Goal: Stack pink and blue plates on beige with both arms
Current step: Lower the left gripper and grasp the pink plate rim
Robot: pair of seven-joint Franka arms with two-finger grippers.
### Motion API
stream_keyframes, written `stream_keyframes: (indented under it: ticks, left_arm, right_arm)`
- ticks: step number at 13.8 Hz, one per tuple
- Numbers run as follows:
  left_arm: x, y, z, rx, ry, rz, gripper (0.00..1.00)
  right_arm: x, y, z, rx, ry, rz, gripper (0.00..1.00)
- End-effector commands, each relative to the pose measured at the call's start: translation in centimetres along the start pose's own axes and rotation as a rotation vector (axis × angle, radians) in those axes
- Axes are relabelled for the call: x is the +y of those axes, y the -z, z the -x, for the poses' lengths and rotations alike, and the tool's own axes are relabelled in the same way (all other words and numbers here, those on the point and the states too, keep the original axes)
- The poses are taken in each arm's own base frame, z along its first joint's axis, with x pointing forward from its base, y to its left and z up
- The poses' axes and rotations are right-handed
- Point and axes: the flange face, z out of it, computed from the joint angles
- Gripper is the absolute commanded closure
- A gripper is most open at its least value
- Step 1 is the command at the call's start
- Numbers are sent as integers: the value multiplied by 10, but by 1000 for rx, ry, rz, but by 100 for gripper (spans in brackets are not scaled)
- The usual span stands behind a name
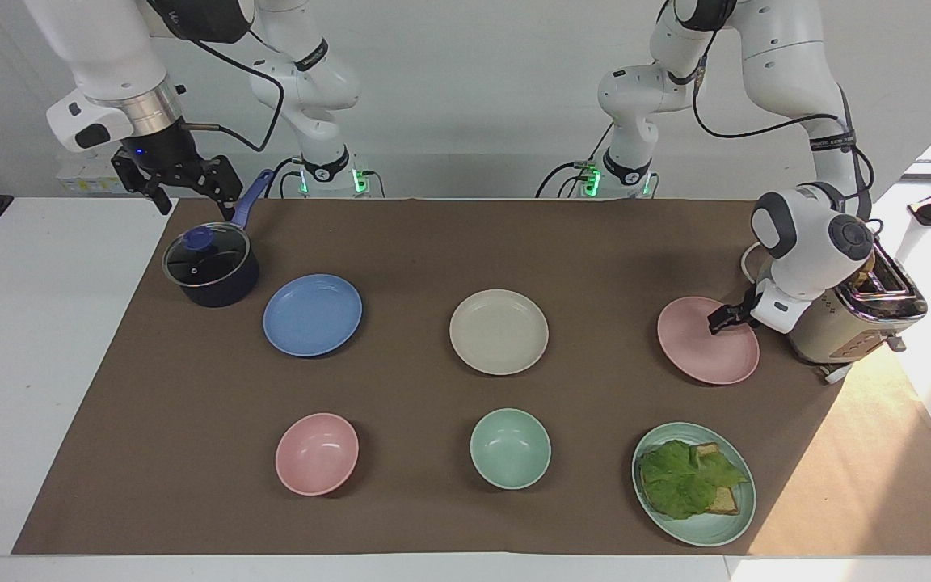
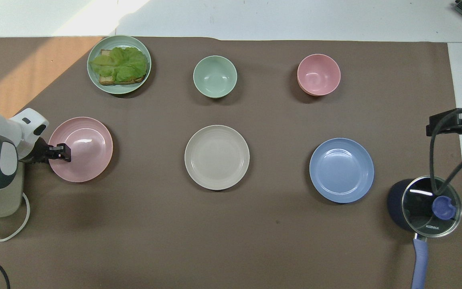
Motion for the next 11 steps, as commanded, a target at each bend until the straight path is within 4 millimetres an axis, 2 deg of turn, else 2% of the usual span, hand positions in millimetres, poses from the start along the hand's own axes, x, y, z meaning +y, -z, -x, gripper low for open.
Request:
stream_keyframes:
  ticks: [1, 2, 6, 11]
  left_arm:
    - [-1, 11, -3, -32, -17, -11, 91]
    - [0, 16, -4, -36, -19, -11, 100]
    - [2, 23, -3, -60, -23, -10, 100]
    - [14, 78, -7, -145, -19, 34, 100]
  right_arm:
    - [2, 1, 5, 4, 7, 0, 0]
    - [2, 1, 5, 3, 7, 0, 0]
    - [3, 1, 4, 4, 4, 0, 0]
    - [4, 2, 4, 10, 3, 0, 0]
